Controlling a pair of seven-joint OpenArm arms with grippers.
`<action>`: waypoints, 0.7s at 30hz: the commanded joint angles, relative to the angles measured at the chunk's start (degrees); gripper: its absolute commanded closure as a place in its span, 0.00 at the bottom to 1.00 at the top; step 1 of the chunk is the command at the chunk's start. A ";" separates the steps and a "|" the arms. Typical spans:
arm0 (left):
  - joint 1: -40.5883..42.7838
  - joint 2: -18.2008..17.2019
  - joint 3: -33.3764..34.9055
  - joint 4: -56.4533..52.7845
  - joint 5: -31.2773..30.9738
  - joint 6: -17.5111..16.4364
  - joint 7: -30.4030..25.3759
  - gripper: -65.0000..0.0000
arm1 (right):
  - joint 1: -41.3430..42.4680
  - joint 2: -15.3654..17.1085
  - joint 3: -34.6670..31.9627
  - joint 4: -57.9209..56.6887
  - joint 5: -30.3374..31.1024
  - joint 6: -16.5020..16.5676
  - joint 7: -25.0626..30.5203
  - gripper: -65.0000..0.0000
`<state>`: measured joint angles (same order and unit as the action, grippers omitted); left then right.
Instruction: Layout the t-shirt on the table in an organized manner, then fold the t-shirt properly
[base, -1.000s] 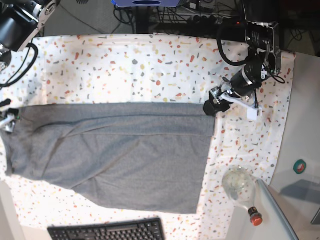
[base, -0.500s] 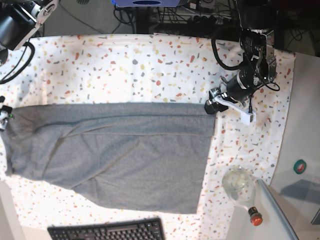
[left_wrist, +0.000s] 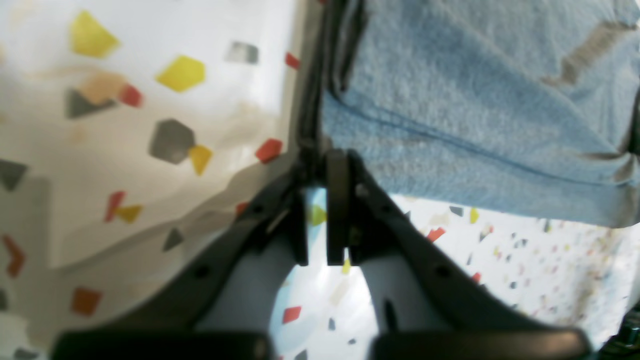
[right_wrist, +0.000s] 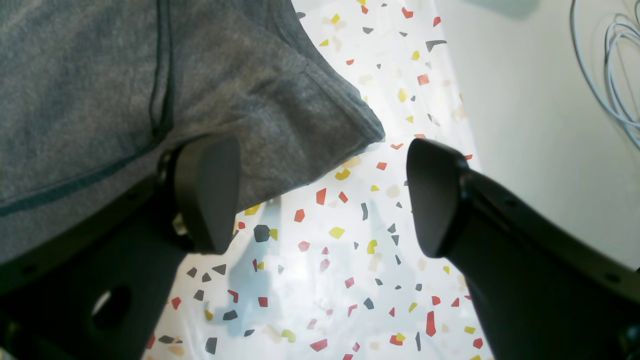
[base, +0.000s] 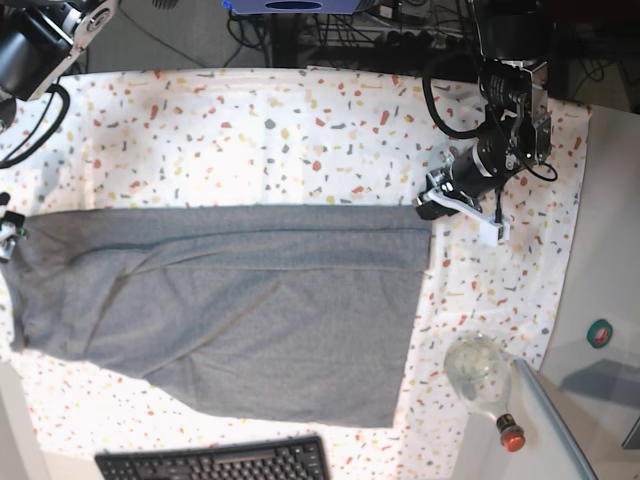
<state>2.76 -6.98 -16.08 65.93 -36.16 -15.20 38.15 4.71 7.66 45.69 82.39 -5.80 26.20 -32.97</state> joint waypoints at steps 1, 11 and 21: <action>-0.61 -0.36 0.03 -0.48 0.87 0.48 0.75 1.00 | 0.78 1.09 0.15 1.08 0.57 0.05 1.28 0.25; -1.14 -0.09 -0.06 -0.74 0.78 0.74 0.75 1.00 | 1.22 1.00 3.23 0.99 0.57 0.13 -2.68 0.25; -1.14 -0.18 0.21 -0.74 0.78 0.74 0.93 1.00 | 7.64 5.39 15.19 -24.76 13.50 -0.22 -3.56 0.25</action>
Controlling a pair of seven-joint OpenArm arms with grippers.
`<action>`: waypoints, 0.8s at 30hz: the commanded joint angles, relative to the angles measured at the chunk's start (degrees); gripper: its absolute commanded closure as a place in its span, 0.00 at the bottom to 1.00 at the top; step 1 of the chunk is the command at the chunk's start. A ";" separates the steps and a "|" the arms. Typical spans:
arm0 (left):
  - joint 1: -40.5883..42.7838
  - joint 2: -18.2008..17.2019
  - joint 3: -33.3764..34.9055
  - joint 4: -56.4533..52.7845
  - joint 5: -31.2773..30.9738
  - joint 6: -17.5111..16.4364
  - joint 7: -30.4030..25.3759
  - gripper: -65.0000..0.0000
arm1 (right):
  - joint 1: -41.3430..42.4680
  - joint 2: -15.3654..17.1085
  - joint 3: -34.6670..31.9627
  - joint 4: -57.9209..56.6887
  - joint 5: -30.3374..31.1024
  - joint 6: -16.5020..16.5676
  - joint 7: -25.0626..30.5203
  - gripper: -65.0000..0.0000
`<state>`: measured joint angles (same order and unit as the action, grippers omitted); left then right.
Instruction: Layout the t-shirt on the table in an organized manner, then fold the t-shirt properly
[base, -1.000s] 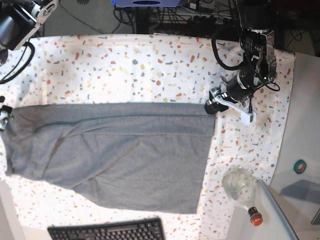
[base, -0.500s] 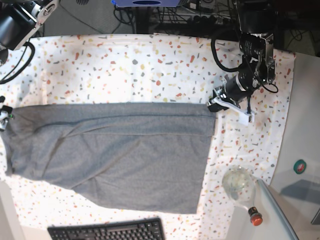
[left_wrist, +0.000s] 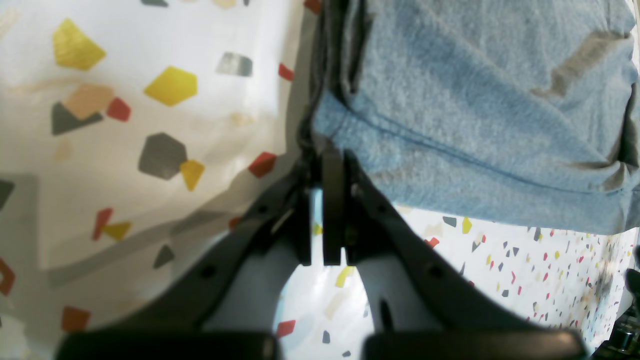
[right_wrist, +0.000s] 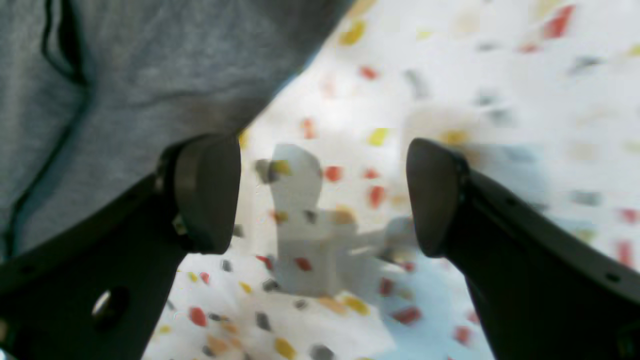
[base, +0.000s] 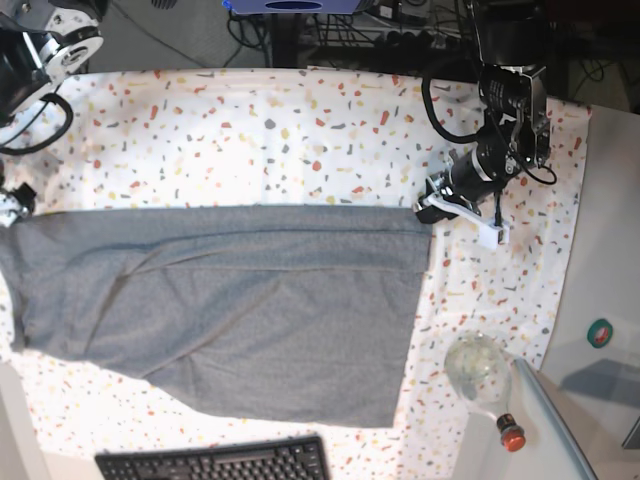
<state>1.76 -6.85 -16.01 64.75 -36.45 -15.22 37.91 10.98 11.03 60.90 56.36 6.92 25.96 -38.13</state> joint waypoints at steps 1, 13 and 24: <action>-0.13 -0.31 0.14 0.44 1.06 0.76 1.17 1.00 | 1.98 2.91 0.06 -0.93 2.01 -0.07 2.39 0.25; -0.13 -0.58 0.14 0.44 0.97 0.76 1.17 1.00 | 8.75 10.38 -0.46 -27.83 3.59 -6.04 19.45 0.25; 0.48 -0.66 0.23 3.86 1.06 0.76 1.34 1.00 | 10.34 10.64 -3.45 -32.05 3.50 -6.04 25.07 0.88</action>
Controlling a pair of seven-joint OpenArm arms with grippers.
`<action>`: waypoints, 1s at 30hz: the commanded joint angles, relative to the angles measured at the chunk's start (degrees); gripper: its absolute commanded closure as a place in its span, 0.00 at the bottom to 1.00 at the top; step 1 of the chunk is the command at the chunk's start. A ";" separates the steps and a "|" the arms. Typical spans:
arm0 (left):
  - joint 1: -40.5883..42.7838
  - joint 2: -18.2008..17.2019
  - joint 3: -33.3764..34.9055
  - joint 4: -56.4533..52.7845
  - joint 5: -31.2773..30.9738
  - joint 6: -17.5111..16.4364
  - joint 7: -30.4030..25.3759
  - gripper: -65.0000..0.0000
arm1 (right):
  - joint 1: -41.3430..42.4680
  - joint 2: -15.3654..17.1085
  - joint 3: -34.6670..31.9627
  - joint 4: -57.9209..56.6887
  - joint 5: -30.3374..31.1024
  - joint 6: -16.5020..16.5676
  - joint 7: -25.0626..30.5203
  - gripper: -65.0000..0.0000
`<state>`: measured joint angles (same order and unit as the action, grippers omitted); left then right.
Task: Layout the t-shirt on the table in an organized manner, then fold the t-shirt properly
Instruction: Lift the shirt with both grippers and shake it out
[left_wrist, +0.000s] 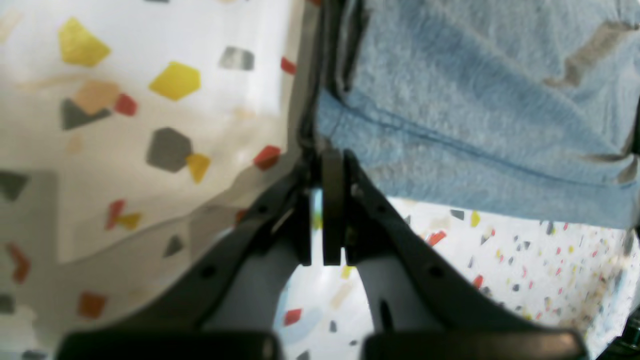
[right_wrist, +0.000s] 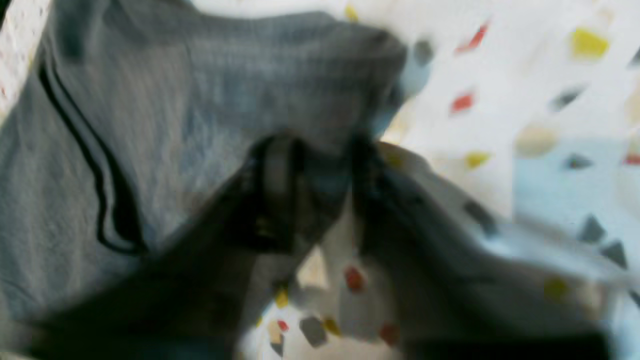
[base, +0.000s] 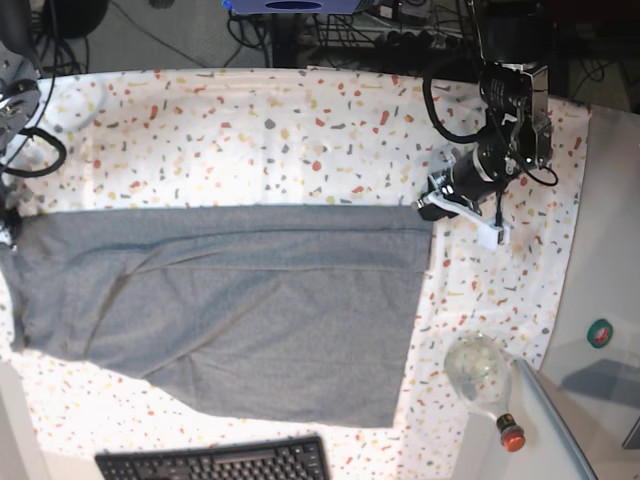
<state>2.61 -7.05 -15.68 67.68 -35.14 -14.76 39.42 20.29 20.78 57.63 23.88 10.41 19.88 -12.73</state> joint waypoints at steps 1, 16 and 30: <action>-0.28 -0.47 -0.10 1.29 -0.25 0.30 -0.17 1.00 | 1.02 0.98 -0.18 0.52 0.00 0.03 -0.41 1.00; 4.20 -0.47 -0.71 17.37 -0.34 0.39 5.11 1.00 | -4.51 -2.53 -0.35 35.59 0.18 0.03 -26.78 1.00; -14.35 0.41 -0.19 34.17 -0.69 7.34 21.02 1.00 | 6.04 1.42 -10.72 52.56 0.00 0.47 -41.82 1.00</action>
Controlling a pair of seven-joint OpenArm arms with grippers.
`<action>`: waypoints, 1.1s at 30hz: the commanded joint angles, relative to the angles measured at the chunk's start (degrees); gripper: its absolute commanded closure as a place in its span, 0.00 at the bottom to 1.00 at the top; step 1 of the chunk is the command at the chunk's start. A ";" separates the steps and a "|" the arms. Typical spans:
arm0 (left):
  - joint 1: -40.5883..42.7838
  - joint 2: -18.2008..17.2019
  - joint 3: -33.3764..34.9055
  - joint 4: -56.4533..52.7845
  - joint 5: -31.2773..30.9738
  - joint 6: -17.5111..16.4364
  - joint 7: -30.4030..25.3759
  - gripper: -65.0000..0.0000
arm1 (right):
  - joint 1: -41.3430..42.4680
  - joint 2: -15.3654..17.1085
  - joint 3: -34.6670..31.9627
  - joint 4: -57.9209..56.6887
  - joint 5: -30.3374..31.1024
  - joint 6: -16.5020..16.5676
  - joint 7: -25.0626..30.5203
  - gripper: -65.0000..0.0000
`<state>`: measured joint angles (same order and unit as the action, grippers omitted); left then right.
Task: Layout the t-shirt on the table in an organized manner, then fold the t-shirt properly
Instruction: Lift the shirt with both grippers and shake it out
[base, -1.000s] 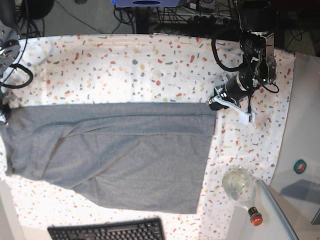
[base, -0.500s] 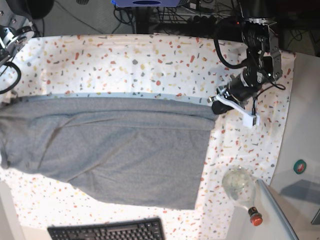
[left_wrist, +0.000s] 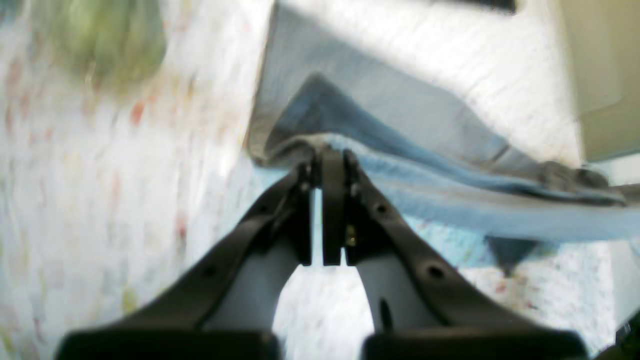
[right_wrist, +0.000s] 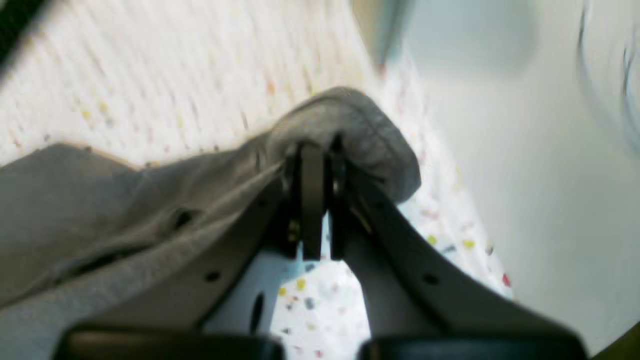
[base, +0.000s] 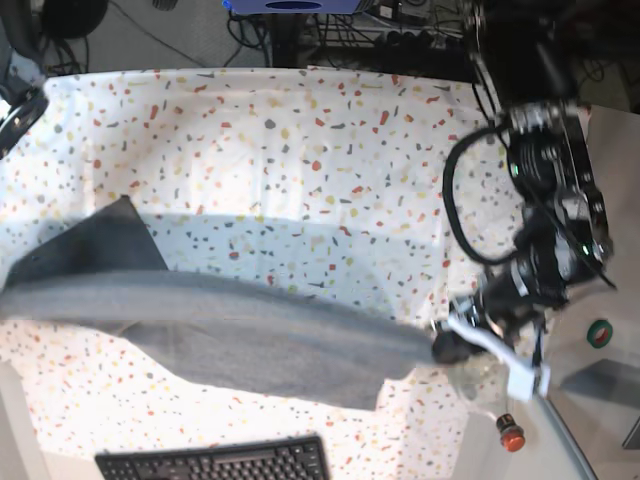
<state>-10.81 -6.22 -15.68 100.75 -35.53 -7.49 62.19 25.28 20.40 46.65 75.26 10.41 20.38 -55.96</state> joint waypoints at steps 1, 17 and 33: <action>-4.09 0.11 -0.19 1.10 0.14 0.06 -0.96 1.00 | 3.25 2.23 -1.16 0.82 0.00 -1.26 1.42 1.00; -52.53 0.46 8.87 -38.29 -0.03 -0.03 -12.04 1.00 | 43.69 11.20 -26.13 -28.63 -0.09 -3.81 14.78 1.00; -34.07 -0.51 10.45 -27.91 -5.31 -0.21 -8.00 1.00 | 19.95 12.70 -14.79 -8.14 0.27 -3.46 -1.57 1.00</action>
<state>-42.19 -6.22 -5.06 71.13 -39.16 -7.09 55.81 43.38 32.73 32.14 66.08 9.28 16.16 -58.74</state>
